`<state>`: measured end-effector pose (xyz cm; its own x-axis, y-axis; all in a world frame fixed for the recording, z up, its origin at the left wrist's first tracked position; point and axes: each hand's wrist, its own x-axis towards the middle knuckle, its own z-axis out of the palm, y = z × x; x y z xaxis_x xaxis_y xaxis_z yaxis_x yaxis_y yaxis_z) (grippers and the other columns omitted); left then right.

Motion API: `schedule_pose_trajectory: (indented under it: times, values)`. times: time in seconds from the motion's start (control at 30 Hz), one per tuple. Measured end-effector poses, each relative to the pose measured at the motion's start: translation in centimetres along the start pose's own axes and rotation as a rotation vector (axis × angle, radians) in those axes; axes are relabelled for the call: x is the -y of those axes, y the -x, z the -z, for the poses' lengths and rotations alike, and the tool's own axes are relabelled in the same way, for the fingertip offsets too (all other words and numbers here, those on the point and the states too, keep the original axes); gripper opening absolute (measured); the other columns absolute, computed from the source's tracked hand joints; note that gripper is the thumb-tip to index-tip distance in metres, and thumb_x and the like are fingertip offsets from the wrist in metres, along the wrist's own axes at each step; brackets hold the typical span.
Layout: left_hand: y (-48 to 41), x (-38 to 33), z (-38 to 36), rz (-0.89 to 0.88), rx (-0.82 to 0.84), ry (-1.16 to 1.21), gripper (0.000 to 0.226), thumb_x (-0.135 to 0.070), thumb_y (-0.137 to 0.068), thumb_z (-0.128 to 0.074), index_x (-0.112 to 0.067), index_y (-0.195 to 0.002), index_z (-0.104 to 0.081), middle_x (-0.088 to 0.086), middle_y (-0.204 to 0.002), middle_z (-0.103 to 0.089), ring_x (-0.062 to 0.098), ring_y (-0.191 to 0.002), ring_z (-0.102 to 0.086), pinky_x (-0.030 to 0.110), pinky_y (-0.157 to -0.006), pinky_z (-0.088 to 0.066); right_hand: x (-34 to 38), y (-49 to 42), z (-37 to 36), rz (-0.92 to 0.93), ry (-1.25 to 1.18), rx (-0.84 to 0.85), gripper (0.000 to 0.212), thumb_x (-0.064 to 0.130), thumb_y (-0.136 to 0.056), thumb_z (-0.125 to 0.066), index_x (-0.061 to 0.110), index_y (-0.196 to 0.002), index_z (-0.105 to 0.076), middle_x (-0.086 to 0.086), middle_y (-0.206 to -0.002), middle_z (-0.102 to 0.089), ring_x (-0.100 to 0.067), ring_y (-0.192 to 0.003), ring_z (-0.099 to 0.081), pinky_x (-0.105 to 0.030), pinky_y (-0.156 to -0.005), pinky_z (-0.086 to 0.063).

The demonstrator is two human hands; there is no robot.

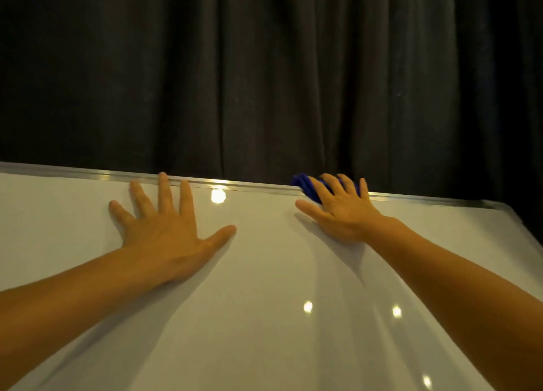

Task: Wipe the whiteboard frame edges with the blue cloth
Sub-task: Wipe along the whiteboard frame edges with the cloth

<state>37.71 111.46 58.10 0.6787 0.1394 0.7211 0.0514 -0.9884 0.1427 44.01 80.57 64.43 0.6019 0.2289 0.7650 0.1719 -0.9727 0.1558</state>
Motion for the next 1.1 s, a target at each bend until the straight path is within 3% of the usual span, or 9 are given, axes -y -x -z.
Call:
schedule_pose_trajectory:
  times: [0.13, 0.27, 0.37, 0.5, 0.6, 0.77, 0.87, 0.97, 1.1]
  values:
    - [1.2, -7.2, -1.1, -0.04, 0.024, 0.008, 0.125, -0.099, -0.053, 0.005, -0.022, -0.149, 0.03, 0.009, -0.159, 0.035, 0.048, -0.144, 0.025, 0.074, -0.111, 0.008, -3.3, 0.1, 0.4, -0.097, -0.032, 0.045, 0.112, 0.1, -0.049, 0.014, 0.051, -0.15, 0.004, 0.002, -0.166, -0.005, -0.033, -0.151, 0.004, -0.059, -0.113, 0.016]
    - [1.1, -14.3, -1.4, -0.072, 0.039, -0.003, 0.124, -0.098, -0.055, 0.0, -0.024, -0.152, 0.022, 0.01, -0.16, 0.032, 0.049, -0.144, 0.026, 0.075, -0.11, 0.006, 1.4, -1.2, -0.9, 0.072, -0.137, 0.051, 0.099, 0.099, -0.058, 0.009, 0.057, -0.147, 0.002, 0.003, -0.166, -0.005, -0.034, -0.15, 0.011, -0.054, -0.105, 0.029]
    - [1.2, -16.2, -2.0, -0.147, 0.018, -0.023, 0.122, -0.098, -0.057, 0.001, -0.025, -0.152, 0.023, 0.009, -0.16, 0.032, 0.049, -0.143, 0.029, 0.075, -0.11, 0.009, -1.3, -1.2, -1.1, 0.116, -0.127, -0.016, 0.096, 0.097, -0.065, 0.008, 0.052, -0.149, -0.003, 0.004, -0.164, -0.011, -0.028, -0.15, 0.005, -0.054, -0.108, 0.026]
    - [1.0, -14.9, -3.1, -0.225, -0.049, -0.009, 0.113, -0.096, -0.056, 0.008, -0.023, -0.134, 0.044, 0.01, -0.157, 0.039, 0.048, -0.142, 0.031, 0.073, -0.11, 0.009, -11.3, 1.5, -0.4, -0.137, 0.005, 0.007, 0.098, 0.094, -0.065, 0.009, 0.048, -0.151, 0.001, 0.004, -0.165, -0.009, -0.026, -0.151, 0.004, -0.059, -0.113, 0.016]
    - [0.6, -15.1, -3.1, -0.247, -0.065, -0.019, 0.117, -0.096, -0.056, 0.008, -0.019, -0.137, 0.04, 0.012, -0.156, 0.039, 0.051, -0.142, 0.029, 0.075, -0.109, 0.009, -13.0, 2.1, 1.0, -0.347, -0.015, 0.078, 0.094, 0.093, -0.066, 0.003, 0.052, -0.151, 0.002, 0.003, -0.166, -0.001, -0.032, -0.15, 0.013, -0.061, -0.115, 0.014]
    - [0.2, -17.6, -2.9, -0.198, -0.073, -0.028, 0.124, -0.094, -0.054, 0.01, -0.018, -0.152, 0.02, 0.016, -0.16, 0.03, 0.054, -0.143, 0.024, 0.078, -0.108, 0.007, -2.8, -0.1, -1.6, -0.028, -0.158, 0.017, 0.067, 0.094, -0.069, -0.001, 0.075, -0.132, 0.012, 0.007, -0.166, 0.001, -0.031, -0.147, 0.024, -0.051, -0.106, 0.029]
    - [0.0, -17.6, -3.0, -0.207, -0.081, -0.029, 0.13, -0.094, -0.048, 0.018, -0.016, -0.153, 0.019, 0.016, -0.161, 0.028, 0.053, -0.143, 0.023, 0.076, -0.109, 0.008, -4.4, 0.6, -1.4, 0.089, -0.17, -0.05, 0.054, 0.091, -0.075, -0.001, 0.08, -0.127, 0.011, 0.011, -0.165, 0.0, -0.022, -0.148, 0.021, -0.045, -0.106, 0.029]
    - [-0.1, -16.8, -3.4, -0.242, -0.075, -0.01, 0.132, -0.093, -0.045, 0.024, -0.015, -0.152, 0.022, 0.015, -0.16, 0.031, 0.053, -0.143, 0.024, 0.075, -0.109, 0.01, -11.3, 2.0, -0.8, -0.083, -0.095, -0.016, 0.062, 0.09, -0.075, -0.001, 0.074, -0.134, 0.007, 0.011, -0.165, 0.0, -0.021, -0.15, 0.016, -0.051, -0.114, 0.019]
    - [-0.4, -17.9, -3.0, -0.249, -0.057, -0.015, 0.128, -0.094, -0.052, 0.013, -0.014, -0.151, 0.023, 0.016, -0.159, 0.032, 0.055, -0.142, 0.024, 0.077, -0.108, 0.008, -14.4, 1.8, 0.2, -0.436, -0.146, 0.028, 0.083, 0.084, -0.082, -0.01, 0.044, -0.153, 0.007, 0.007, -0.166, 0.003, -0.028, -0.149, 0.019, -0.057, -0.116, 0.014]
